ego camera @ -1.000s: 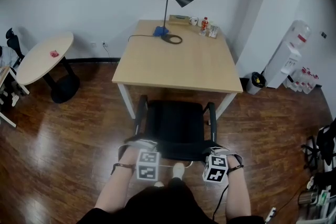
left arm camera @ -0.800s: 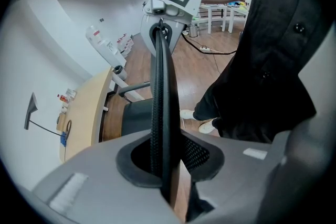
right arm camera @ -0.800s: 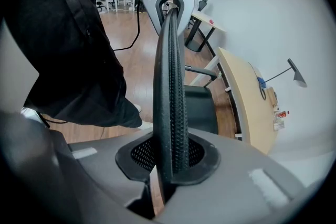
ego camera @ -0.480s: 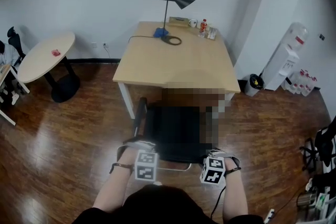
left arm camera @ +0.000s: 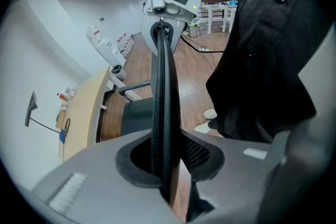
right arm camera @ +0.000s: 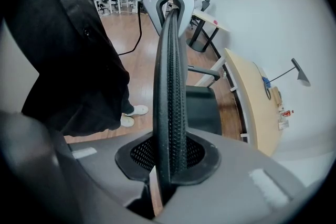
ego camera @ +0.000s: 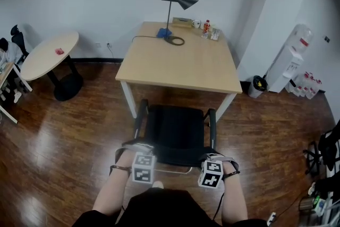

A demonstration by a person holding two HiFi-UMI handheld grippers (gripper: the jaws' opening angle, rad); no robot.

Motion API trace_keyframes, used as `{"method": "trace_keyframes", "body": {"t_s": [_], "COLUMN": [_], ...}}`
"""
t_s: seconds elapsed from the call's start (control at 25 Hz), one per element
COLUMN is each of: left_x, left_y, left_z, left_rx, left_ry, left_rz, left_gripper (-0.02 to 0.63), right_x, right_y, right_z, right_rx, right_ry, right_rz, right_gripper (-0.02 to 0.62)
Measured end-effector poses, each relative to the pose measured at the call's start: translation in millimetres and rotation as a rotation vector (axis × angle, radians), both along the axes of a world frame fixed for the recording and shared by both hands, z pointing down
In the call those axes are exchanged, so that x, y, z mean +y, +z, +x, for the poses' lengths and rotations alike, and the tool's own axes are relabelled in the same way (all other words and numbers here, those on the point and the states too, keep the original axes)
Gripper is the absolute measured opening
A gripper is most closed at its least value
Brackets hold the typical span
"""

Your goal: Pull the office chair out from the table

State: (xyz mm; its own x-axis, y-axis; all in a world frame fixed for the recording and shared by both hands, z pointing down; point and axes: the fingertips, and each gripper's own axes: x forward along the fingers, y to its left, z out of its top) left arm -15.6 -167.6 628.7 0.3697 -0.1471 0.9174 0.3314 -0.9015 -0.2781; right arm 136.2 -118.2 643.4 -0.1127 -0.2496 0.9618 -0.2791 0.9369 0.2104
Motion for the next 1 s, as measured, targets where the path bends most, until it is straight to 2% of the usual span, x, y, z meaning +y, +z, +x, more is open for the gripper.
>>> {"method": "trace_keyframes", "body": {"t_s": [0.44, 1.0], "left_x": [19.8, 53.0], "left_y": [3.1, 1.3], "left_z": [-6.6, -13.2], "left_rx": [-0.013, -0.017], "left_ry": [-0.011, -0.019], "left_rz": [-0.013, -0.011], "left_gripper": [0.087, 0.087], "right_x": [19.9, 53.0], "right_y": [1.2, -1.9], "right_z": [-6.2, -12.9], "right_rx": [0.028, 0.001], "right_ry": [-0.046, -0.037], "right_rz": [-0.017, -0.014], "right_gripper": [0.074, 0.077]}}
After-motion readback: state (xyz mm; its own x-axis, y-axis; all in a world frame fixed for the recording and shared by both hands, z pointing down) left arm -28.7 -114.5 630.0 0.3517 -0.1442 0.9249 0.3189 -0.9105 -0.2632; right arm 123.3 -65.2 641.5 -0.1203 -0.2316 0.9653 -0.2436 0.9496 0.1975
